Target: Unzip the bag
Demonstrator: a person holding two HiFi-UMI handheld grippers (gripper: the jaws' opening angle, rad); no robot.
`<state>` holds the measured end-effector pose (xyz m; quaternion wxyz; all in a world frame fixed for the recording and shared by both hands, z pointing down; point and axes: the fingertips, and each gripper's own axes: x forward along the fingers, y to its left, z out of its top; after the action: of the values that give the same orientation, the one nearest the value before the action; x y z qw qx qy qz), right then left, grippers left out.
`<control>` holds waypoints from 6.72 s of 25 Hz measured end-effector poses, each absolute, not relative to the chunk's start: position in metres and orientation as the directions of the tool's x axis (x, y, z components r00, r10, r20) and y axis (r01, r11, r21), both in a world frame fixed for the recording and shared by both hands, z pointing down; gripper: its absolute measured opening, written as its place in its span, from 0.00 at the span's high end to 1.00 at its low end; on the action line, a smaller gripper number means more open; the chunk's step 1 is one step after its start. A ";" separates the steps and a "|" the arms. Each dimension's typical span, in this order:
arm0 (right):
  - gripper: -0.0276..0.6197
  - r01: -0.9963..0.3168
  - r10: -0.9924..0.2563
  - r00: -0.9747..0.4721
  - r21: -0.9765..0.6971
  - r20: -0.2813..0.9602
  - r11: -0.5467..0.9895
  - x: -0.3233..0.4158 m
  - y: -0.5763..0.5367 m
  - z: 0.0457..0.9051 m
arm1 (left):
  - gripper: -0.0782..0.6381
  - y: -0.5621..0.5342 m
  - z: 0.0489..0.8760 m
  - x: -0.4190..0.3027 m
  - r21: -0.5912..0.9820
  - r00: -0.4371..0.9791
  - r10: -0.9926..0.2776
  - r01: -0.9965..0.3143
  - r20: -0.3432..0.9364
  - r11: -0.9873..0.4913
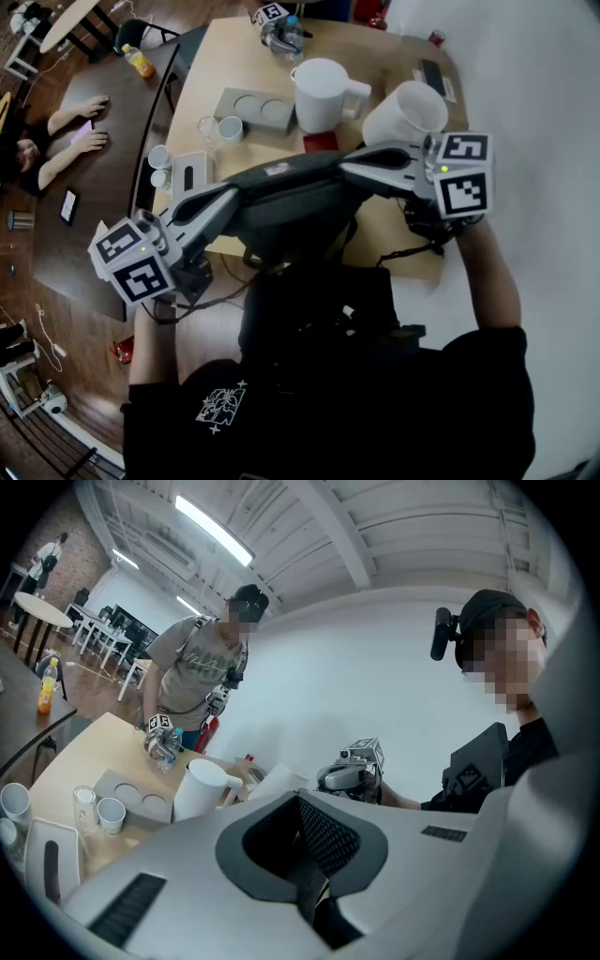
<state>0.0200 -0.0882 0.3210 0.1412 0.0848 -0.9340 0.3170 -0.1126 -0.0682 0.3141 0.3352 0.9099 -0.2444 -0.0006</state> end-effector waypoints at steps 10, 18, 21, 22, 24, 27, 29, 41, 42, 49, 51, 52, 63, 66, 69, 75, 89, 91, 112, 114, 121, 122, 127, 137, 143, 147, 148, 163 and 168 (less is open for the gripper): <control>0.94 -0.277 -0.095 -0.940 -0.569 0.329 0.774 0.030 -0.091 0.323 | 0.89 -0.068 0.318 -0.126 0.621 0.862 -0.486 -0.462 0.146 -0.633; 0.94 -0.292 -0.113 -0.938 -0.575 0.327 0.764 0.038 -0.093 0.329 | 0.89 -0.068 0.321 -0.133 0.623 0.853 -0.501 -0.473 0.147 -0.623; 0.94 -0.299 -0.120 -0.937 -0.577 0.328 0.760 0.042 -0.095 0.331 | 0.89 -0.068 0.323 -0.135 0.627 0.848 -0.509 -0.477 0.146 -0.616; 0.94 -0.301 -0.122 -0.937 -0.578 0.328 0.759 0.044 -0.095 0.332 | 0.89 -0.068 0.323 -0.135 0.627 0.847 -0.511 -0.479 0.146 -0.614; 0.94 -0.305 -0.128 -0.937 -0.581 0.326 0.755 0.047 -0.096 0.333 | 0.89 -0.068 0.324 -0.136 0.628 0.845 -0.514 -0.481 0.147 -0.612; 0.94 -0.314 -0.139 -0.936 -0.586 0.324 0.747 0.051 -0.098 0.334 | 0.89 -0.069 0.324 -0.140 0.629 0.841 -0.519 -0.486 0.151 -0.606; 0.94 -0.320 -0.147 -0.935 -0.589 0.323 0.742 0.054 -0.100 0.335 | 0.89 -0.070 0.324 -0.142 0.631 0.838 -0.523 -0.490 0.153 -0.601; 0.94 -0.345 -0.177 -0.930 -0.599 0.322 0.723 0.068 -0.105 0.341 | 0.89 -0.069 0.325 -0.151 0.645 0.824 -0.548 -0.500 0.147 -0.578; 0.94 -0.347 -0.180 -0.930 -0.599 0.321 0.722 0.069 -0.105 0.341 | 0.89 -0.069 0.326 -0.152 0.647 0.822 -0.551 -0.501 0.146 -0.575; 0.94 -0.362 -0.204 -0.927 -0.606 0.314 0.709 0.078 -0.109 0.347 | 0.89 -0.069 0.334 -0.160 0.656 0.812 -0.564 -0.509 0.150 -0.557; 0.94 -0.366 -0.210 -0.926 -0.607 0.314 0.706 0.080 -0.110 0.350 | 0.89 -0.069 0.337 -0.161 0.658 0.810 -0.568 -0.509 0.148 -0.555; 0.94 -0.369 -0.213 -0.925 -0.608 0.315 0.703 0.081 -0.111 0.352 | 0.89 -0.069 0.338 -0.162 0.660 0.809 -0.569 -0.508 0.146 -0.553; 0.94 -0.388 -0.239 -0.919 -0.622 0.313 0.680 0.092 -0.113 0.360 | 0.89 -0.067 0.347 -0.171 0.677 0.801 -0.582 -0.506 0.140 -0.534; 0.94 -0.394 -0.248 -0.917 -0.627 0.312 0.672 0.095 -0.114 0.361 | 0.89 -0.067 0.347 -0.173 0.680 0.801 -0.582 -0.506 0.141 -0.530; 0.94 -0.403 -0.261 -0.914 -0.626 0.310 0.668 0.096 -0.116 0.363 | 0.89 -0.068 0.350 -0.175 0.683 0.799 -0.584 -0.506 0.141 -0.527; 0.94 -0.412 -0.271 -0.911 -0.638 0.311 0.651 0.100 -0.116 0.366 | 0.89 -0.068 0.352 -0.180 0.699 0.793 -0.595 -0.499 0.129 -0.513; 0.94 -0.423 -0.281 -0.906 -0.658 0.316 0.623 0.108 -0.120 0.379 | 0.89 -0.064 0.372 -0.196 0.731 0.760 -0.636 -0.509 0.135 -0.454; 0.94 -0.425 -0.285 -0.905 -0.660 0.316 0.619 0.110 -0.121 0.382 | 0.89 -0.064 0.373 -0.198 0.731 0.757 -0.639 -0.514 0.139 -0.450; 0.93 -0.456 -0.314 -0.890 -0.662 0.331 0.596 0.122 -0.128 0.398 | 0.89 -0.064 0.401 -0.216 0.772 0.719 -0.679 -0.513 0.147 -0.376; 0.93 -0.459 -0.315 -0.888 -0.666 0.333 0.588 0.123 -0.129 0.402 | 0.89 -0.064 0.404 -0.217 0.777 0.715 -0.683 -0.511 0.147 -0.367; 0.94 -0.459 -0.317 -0.888 -0.677 0.333 0.575 0.127 -0.130 0.408 | 0.89 -0.067 0.403 -0.218 0.780 0.705 -0.697 -0.508 0.133 -0.366; 0.94 -0.459 -0.318 -0.888 -0.680 0.332 0.572 0.127 -0.130 0.409 | 0.89 -0.068 0.404 -0.218 0.778 0.704 -0.697 -0.512 0.137 -0.364; 0.93 -0.459 -0.323 -0.888 -0.688 0.329 0.562 0.129 -0.130 0.412 | 0.89 -0.066 0.413 -0.221 0.786 0.698 -0.698 -0.517 0.158 -0.340; 0.93 -0.472 -0.333 -0.880 -0.696 0.339 0.540 0.132 -0.131 0.420 | 0.89 -0.068 0.420 -0.219 0.786 0.697 -0.693 -0.528 0.184 -0.322; 0.93 -0.510 -0.342 -0.860 -0.680 0.379 0.527 0.137 -0.132 0.429 | 0.89 -0.069 0.424 -0.218 0.790 0.706 -0.683 -0.522 0.188 -0.322; 0.94 -0.508 -0.342 -0.861 -0.679 0.378 0.530 0.136 -0.132 0.429 | 0.89 -0.070 0.429 -0.218 0.786 0.702 -0.682 -0.532 0.203 -0.314; 0.94 -0.508 -0.342 -0.861 -0.680 0.377 0.529 0.136 -0.132 0.429 | 0.89 -0.070 0.429 -0.217 0.783 0.703 -0.682 -0.535 0.204 -0.317; 0.94 -0.517 -0.346 -0.855 -0.692 0.386 0.505 0.140 -0.134 0.444 | 0.89 -0.067 0.450 -0.219 0.788 0.692 -0.683 -0.547 0.236 -0.282; 0.94 -0.520 -0.349 -0.852 -0.701 0.389 0.488 0.141 -0.134 0.451 | 0.89 -0.067 0.452 -0.218 0.792 0.694 -0.682 -0.541 0.230 -0.283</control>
<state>0.1407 -0.1343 0.4507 0.0974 0.2535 -0.8571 0.4377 -0.2180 -0.0672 0.4525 0.4594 0.7974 -0.3837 -0.0768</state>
